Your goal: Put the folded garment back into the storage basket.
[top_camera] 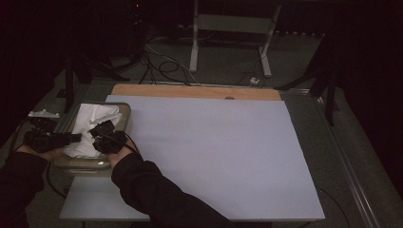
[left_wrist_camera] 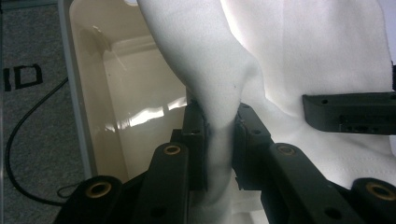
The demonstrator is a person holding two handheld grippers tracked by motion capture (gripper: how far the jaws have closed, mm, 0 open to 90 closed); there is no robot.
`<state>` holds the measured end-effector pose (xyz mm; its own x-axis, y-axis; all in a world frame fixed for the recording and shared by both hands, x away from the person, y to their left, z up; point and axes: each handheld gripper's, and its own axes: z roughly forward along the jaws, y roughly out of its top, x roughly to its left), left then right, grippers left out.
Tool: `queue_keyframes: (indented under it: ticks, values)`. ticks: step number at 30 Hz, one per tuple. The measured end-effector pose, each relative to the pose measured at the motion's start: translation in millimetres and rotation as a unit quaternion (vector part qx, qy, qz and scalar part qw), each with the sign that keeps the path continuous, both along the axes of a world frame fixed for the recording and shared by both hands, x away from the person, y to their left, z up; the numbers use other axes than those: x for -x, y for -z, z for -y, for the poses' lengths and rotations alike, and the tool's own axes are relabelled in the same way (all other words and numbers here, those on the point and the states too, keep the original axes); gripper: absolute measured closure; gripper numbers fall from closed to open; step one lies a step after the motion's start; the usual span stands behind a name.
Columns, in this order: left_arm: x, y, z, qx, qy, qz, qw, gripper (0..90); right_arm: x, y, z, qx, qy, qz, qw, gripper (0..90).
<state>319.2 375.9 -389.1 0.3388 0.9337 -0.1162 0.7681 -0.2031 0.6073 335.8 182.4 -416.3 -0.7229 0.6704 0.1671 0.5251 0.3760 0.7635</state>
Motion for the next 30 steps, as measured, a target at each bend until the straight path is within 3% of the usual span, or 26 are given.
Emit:
queue_keyframes:
  ticks: [7,10,11,14,17,21,26,30]
  values:
    - [-3.3,6.5,0.4,-0.010,-0.002,-0.008,0.9999,75.0,-3.3,7.6,-2.8,0.008,-0.002,-0.006,0.9999,75.2]
    - [-5.6,8.5,-1.7,-0.010,-0.008,-0.010,0.9999,67.8,-5.1,9.6,-5.4,0.010,-0.003,-0.008,0.9999,72.7]
    - [-6.6,9.4,-2.6,-0.013,-0.013,-0.010,0.9998,61.0,-6.0,10.6,-6.0,0.009,-0.006,-0.006,0.9999,67.8]
    - [-7.7,10.6,-5.0,-0.010,-0.031,-0.003,0.9995,46.3,-7.1,13.1,-8.5,0.017,-0.032,0.008,0.9993,41.6]
    - [-7.2,9.4,-5.3,-0.008,-0.035,0.005,0.9993,35.9,-5.0,10.8,-7.0,0.012,-0.035,0.022,0.9991,31.0]
    - [-5.0,7.6,-3.1,-0.002,-0.017,0.011,0.9998,19.2,-3.9,6.8,-2.9,0.002,-0.055,0.030,0.9980,14.1]
    - [-5.5,4.8,0.9,0.002,-0.019,0.015,0.9997,13.7,-2.2,4.7,6.3,-0.014,-0.069,0.033,0.9970,11.7]
    - [-5.4,2.2,5.2,0.001,-0.017,0.021,0.9996,4.0,-0.5,4.0,14.3,-0.019,-0.078,0.041,0.9959,10.0]
